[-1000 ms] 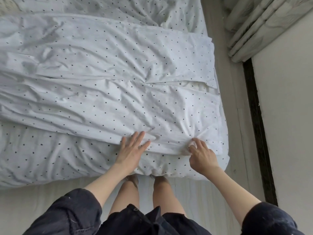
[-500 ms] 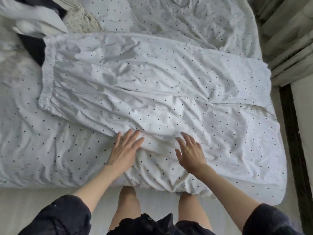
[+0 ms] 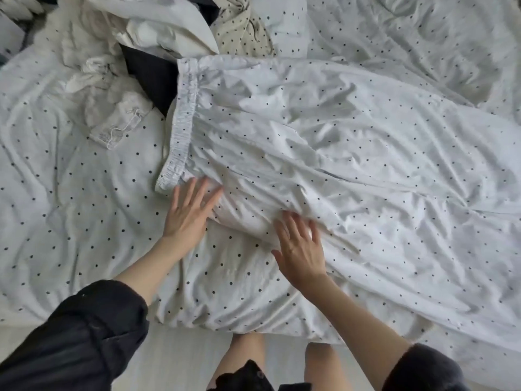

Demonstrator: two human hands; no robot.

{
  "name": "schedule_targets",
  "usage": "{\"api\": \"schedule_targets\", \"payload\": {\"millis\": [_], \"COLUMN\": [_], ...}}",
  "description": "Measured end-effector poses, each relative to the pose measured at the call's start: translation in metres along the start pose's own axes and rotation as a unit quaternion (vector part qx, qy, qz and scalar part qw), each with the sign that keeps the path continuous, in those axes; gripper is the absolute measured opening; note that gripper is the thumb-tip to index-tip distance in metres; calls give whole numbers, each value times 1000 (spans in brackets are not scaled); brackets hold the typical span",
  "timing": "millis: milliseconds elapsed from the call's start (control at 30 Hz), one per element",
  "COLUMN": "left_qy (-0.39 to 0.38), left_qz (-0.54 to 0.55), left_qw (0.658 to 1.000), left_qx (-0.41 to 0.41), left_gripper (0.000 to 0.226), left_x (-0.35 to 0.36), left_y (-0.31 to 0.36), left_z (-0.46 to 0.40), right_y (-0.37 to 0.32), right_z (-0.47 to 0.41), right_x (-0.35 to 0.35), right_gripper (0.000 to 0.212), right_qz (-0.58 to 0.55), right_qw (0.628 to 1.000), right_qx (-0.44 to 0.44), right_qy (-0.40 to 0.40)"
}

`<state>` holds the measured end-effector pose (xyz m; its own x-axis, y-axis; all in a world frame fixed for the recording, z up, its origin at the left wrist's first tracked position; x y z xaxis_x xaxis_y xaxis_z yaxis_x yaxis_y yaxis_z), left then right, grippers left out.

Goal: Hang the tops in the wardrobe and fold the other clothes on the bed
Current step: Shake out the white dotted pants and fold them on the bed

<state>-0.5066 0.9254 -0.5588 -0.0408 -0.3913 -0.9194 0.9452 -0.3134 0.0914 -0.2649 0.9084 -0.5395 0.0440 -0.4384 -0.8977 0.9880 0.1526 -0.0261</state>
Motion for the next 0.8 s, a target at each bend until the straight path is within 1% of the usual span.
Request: {"api": "schedule_targets", "payload": {"millis": [67, 133, 233, 300, 367, 467, 567, 667, 800], "left_qy": [18, 63, 171, 231, 289, 349, 386, 412, 421], "left_qz": [-19, -30, -12, 16, 44, 71, 83, 84, 91], "left_qw": [1000, 997, 984, 971, 954, 933, 916, 904, 900], "left_qx": [11, 28, 48, 55, 61, 61, 73, 78, 63], "left_gripper": [84, 79, 56, 49, 45, 39, 35, 33, 27], "left_x": [3, 3, 0, -5, -12, -26, -55, -91, -131], "left_y": [-2, -8, -22, -31, -33, -35, -46, -53, -57], "left_z": [-11, -16, -13, -4, 7, 21, 22, 5, -25], "right_y": [-3, -9, -19, -29, -37, -40, -27, 2, 51], "right_z": [-4, -9, -13, -13, -11, -6, -6, -7, -16], "right_x": [-1, -5, -7, -8, -14, -22, -40, -62, -95], "right_gripper": [66, 69, 75, 80, 81, 64, 50, 38, 23], "right_qz": [39, 75, 106, 102, 97, 75, 24, -5, -73], "right_qw": [999, 996, 992, 992, 992, 989, 983, 980, 972], "right_qx": [11, 24, 49, 60, 67, 50, 25, 40, 116], "right_qy": [7, 37, 48, 47, 51, 118, 181, 197, 191]}}
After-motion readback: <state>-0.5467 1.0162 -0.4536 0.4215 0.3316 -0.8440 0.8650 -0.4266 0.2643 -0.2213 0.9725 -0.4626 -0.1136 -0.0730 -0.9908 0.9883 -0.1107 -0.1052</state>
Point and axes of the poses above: each hand's wrist, its own z-axis away from the middle knuckle, its own x-axis out of the palm, y = z × x, the point moved 1 cm from there along -z, towards the middle knuckle, and after that the axes turned 15 degrees about x, right-handed, at the moved point
